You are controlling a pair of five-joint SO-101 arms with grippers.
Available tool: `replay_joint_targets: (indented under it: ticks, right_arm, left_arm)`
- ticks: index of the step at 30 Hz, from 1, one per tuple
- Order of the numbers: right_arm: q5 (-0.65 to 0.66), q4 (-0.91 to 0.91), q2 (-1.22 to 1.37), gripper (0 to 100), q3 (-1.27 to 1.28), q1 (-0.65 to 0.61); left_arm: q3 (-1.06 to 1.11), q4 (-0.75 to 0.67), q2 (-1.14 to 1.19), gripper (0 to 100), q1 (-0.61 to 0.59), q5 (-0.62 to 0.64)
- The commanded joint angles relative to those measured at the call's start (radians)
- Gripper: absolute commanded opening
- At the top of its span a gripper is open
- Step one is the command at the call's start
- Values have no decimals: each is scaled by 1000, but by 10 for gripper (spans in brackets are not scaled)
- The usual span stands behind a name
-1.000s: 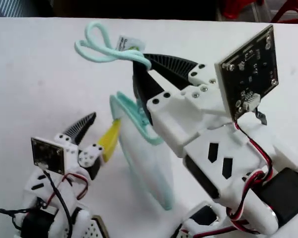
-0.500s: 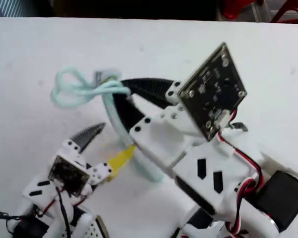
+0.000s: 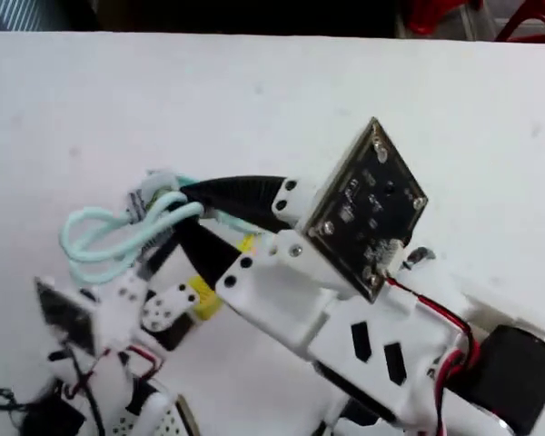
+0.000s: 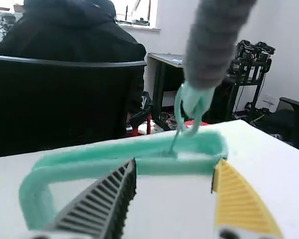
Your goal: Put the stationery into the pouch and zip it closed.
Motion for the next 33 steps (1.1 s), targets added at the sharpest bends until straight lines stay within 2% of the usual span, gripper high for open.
replay_joint_targets:
  ticks: [1, 2, 5, 10, 13, 17, 23, 27, 33]
  right_arm:
    - [6, 12, -1, 17, -25, 51]
    - [6, 28, -1, 17, -25, 56]
    - [8, 53, -2, 17, -26, 56]
    - [8, 54, -2, 17, -21, 56]
    - [8, 54, 1, 17, -21, 61]
    - [49, 51, 12, 17, -20, 62]
    - [29, 39, 74, 18, -21, 147]
    - [-23, 39, 90, 18, -26, 174]
    - [-21, 39, 53, 18, -32, 114]
  left_arm:
    - [-158, 117, 4, 264, -107, 8]
    - [-196, 152, 4, 271, -143, -26]
    - [-298, 242, 4, 310, -206, -255]
    - [-368, 359, 8, 308, -136, -715]
    - [-390, 394, 8, 298, -157, -838]
    - [-494, 391, 8, 286, -209, -833]
    - [-565, 410, 7, 286, -205, -623]
    - [-474, 402, 8, 286, -202, -494]
    - [-290, 296, 8, 286, -116, -446]
